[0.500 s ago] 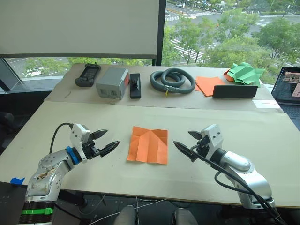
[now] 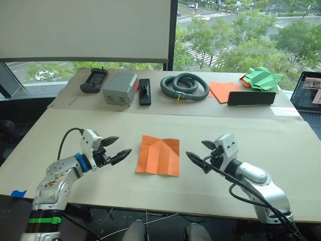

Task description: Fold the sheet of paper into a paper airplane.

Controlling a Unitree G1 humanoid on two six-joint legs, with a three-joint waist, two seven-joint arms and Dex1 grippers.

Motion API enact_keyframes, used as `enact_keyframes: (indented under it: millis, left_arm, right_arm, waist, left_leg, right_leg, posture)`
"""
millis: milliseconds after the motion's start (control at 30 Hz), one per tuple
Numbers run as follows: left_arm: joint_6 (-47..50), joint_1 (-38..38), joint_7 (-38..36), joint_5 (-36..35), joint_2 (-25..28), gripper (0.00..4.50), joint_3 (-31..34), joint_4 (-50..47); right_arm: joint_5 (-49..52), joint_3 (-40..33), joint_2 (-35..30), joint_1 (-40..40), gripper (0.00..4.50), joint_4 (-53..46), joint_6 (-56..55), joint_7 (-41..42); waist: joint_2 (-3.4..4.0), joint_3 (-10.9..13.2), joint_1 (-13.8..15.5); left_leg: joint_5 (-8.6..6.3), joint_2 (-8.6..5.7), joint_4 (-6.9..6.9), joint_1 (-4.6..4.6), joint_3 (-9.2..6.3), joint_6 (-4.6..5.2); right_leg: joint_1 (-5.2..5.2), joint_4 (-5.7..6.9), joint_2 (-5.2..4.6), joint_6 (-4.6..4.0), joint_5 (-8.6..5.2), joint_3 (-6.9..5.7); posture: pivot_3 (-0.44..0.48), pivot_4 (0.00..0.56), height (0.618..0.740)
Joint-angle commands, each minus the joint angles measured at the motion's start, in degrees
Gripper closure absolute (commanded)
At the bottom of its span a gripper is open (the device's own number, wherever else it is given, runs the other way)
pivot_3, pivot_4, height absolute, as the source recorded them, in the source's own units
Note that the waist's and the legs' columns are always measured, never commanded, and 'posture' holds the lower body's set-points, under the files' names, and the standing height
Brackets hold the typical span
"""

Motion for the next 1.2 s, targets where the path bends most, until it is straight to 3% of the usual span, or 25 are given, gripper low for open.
enact_keyframes:
  millis: [33, 333, 533, 733, 1200]
  left_arm:
    - [-2.6, -4.7, -1.9, 3.3, -2.8, 1.47, -6.3, 2.2]
    - [-7.5, -11.7, -3.3, 13.7, -6.2, 4.48, -16.3, 14.5]
    - [-7.4, -11.5, -4.4, 21.1, -4.0, 4.48, -21.9, 18.8]
    - [-7.0, -10.1, -6.0, 23.1, -2.4, 4.48, -24.2, 18.4]
    - [-7.0, -9.2, -5.9, 23.5, -2.3, 4.5, -24.2, 17.7]
  right_arm:
    - [-0.4, 0.0, 0.4, -0.6, 0.0, -1.0, -2.4, -0.4]
    - [-1.9, 0.4, 0.0, 0.2, 0.0, -1.7, -1.7, -1.1]
    - [-1.9, 0.5, -0.5, 0.6, 0.0, -3.1, -0.7, -1.0]
    - [-2.0, 1.9, -2.1, 0.2, 0.0, -3.6, 0.5, 0.2]
    - [-7.2, 12.8, -8.8, -0.5, 4.48, 0.3, 2.6, 7.3]
  waist:
    - [0.0, 0.0, 0.3]
    - [-0.01, 0.0, -0.1]
    - [-0.01, 0.0, -0.2]
    - [0.3, -0.4, -0.4]
    - [0.24, -0.8, -0.3]
  left_leg:
    - [0.0, 0.0, 0.01, 0.04, 0.01, 0.0]
    - [0.33, 0.0, 0.03, 0.07, 0.09, 0.53]
    - [0.26, 0.01, 0.03, 0.12, 0.09, 0.42]
    - [0.07, 0.01, 0.03, 0.3, 0.1, 0.11]
    - [0.13, 0.01, 0.05, 0.29, 0.1, 0.21]
  right_leg:
    - [0.07, -0.02, 0.0, 0.0, 0.0, 0.0]
    - [0.29, 0.08, 0.03, 0.12, 0.03, 0.02]
    - [0.26, 0.01, 0.03, 0.05, -0.02, 0.01]
    - [0.34, 0.02, 0.01, 0.03, -0.1, 0.02]
    - [0.37, 0.02, 0.0, 0.07, -0.16, 0.02]
  posture:
    - [0.0, 0.15, 0.702]
    - [0.0, 0.15, 0.702]
    - [0.0, 0.15, 0.702]
    - [0.0, 0.15, 0.702]
    - [0.0, 0.15, 0.702]
